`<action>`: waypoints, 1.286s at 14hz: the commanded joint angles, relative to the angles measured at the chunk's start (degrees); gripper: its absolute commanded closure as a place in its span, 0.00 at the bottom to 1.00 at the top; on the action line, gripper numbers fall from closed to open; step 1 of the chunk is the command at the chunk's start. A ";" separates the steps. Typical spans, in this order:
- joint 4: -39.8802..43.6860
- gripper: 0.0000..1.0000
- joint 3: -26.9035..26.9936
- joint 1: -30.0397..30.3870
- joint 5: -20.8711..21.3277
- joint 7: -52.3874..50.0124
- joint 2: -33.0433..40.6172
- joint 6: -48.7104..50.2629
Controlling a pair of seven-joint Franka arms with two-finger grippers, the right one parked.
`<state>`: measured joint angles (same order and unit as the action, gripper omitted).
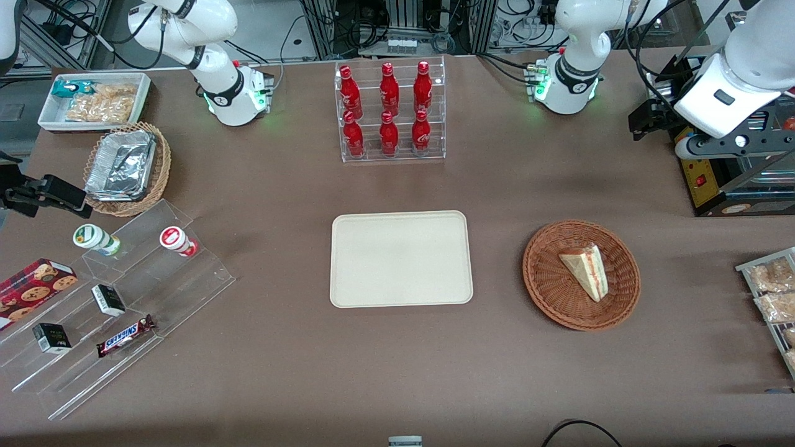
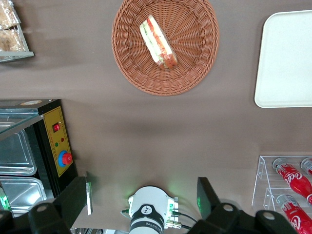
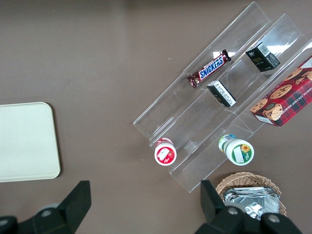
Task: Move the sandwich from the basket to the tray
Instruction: 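Move the left gripper over the wrapped sandwich in the wicker basket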
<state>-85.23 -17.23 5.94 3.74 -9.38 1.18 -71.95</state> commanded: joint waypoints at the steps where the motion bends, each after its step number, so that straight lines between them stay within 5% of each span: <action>1: 0.77 0.00 0.01 -0.06 -0.22 0.68 -0.30 1.45; 7: 1.30 0.00 0.45 0.38 3.45 -7.74 -10.21 -0.29; 12: 0.68 0.00 0.53 0.65 4.17 -21.45 -21.55 -14.25; 18: 0.51 0.00 0.53 0.82 3.64 -23.49 -32.36 -24.45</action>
<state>-86.02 -16.31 6.57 7.12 -31.18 -27.82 -93.84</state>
